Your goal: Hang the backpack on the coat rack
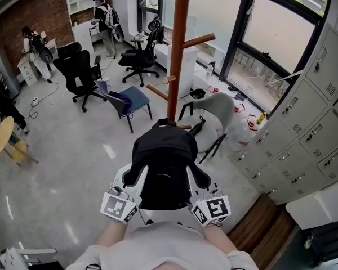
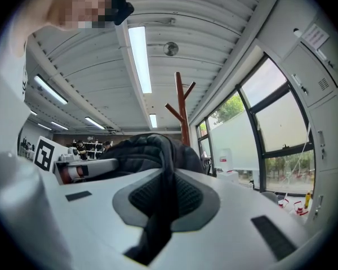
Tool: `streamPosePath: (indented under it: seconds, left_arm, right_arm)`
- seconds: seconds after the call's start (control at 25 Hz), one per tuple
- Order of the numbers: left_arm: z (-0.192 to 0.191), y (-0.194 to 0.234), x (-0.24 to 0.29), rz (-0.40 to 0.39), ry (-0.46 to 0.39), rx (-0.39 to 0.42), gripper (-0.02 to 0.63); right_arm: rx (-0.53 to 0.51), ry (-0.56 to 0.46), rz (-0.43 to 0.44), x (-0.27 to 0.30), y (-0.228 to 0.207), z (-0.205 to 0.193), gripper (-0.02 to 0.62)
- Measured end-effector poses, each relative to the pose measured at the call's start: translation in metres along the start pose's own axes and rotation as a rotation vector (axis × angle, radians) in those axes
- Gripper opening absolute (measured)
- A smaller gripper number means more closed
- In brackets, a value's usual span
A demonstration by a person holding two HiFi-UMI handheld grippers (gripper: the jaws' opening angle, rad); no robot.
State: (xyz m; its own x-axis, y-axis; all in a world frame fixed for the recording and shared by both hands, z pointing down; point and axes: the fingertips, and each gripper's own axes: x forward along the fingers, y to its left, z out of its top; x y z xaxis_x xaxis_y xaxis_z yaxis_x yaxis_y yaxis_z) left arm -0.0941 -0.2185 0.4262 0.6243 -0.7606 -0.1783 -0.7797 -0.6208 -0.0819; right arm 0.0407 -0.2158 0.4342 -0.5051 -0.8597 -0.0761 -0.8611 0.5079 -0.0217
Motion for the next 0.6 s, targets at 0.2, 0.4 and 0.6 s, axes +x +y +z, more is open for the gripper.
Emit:
streamPosePath:
  seconds: [0.2,0.4,0.6]
  left_arm:
    - [0.026,-0.001,-0.002,0.016,-0.020,0.008,0.040]
    - [0.052,-0.005,-0.003,0.019,-0.043,0.025,0.040]
    - [0.075,-0.001,-0.009,0.017,-0.066,0.045,0.040]
  right_arm:
    - [-0.022,-0.027,0.025,0.000,0.004,0.026,0.040]
    - [-0.049,-0.052,0.049,-0.003,0.007,0.053,0.040]
    - [-0.071,-0.070,0.068,-0.002,0.018,0.074,0.040]
